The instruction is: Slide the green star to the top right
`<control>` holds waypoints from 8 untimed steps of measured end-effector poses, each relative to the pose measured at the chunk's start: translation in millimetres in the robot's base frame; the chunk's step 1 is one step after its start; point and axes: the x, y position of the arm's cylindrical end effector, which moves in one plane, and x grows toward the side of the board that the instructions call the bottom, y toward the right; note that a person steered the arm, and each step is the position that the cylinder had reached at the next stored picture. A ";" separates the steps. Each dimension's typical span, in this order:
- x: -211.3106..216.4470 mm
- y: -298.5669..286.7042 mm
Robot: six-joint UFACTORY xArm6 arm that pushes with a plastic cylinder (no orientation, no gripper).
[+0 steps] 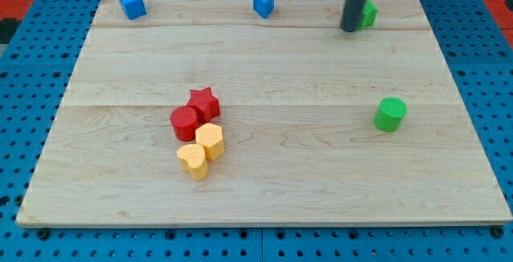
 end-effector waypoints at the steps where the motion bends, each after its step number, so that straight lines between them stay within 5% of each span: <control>1: -8.5 2.6; 2: 27.5 -12.7; 3: 29.4 72.2; 5: -24.8 60.6; 8: 4.9 38.0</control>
